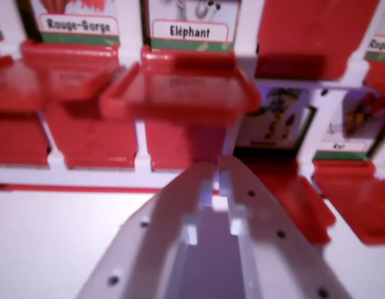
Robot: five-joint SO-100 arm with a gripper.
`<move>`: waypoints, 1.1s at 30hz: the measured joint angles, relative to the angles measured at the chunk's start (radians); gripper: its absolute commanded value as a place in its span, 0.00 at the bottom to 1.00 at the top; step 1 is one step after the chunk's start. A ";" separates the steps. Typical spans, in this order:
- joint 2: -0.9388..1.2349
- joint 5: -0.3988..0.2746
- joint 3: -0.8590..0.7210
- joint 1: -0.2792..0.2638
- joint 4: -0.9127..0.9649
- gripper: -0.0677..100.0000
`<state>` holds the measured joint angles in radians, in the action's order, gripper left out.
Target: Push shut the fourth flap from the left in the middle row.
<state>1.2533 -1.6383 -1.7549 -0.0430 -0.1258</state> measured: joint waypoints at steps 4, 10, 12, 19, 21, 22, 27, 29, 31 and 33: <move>-0.048 0.000 0.063 0.000 0.000 0.00; -0.077 0.006 0.110 -0.012 0.000 0.00; -0.077 0.006 0.112 -0.018 0.000 0.00; -0.078 0.017 0.146 -0.026 0.003 0.00; -0.078 0.018 0.175 -0.026 0.015 0.00; -0.078 0.018 0.187 -0.026 0.020 0.00; -0.078 0.018 0.225 -0.026 0.038 0.00; -0.078 0.018 0.225 -0.026 0.048 0.00; -0.078 0.018 0.225 -0.026 0.052 0.00; -0.078 0.018 0.225 -0.026 0.052 0.00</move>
<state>1.1750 -1.6199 -1.5294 -0.0690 -0.0736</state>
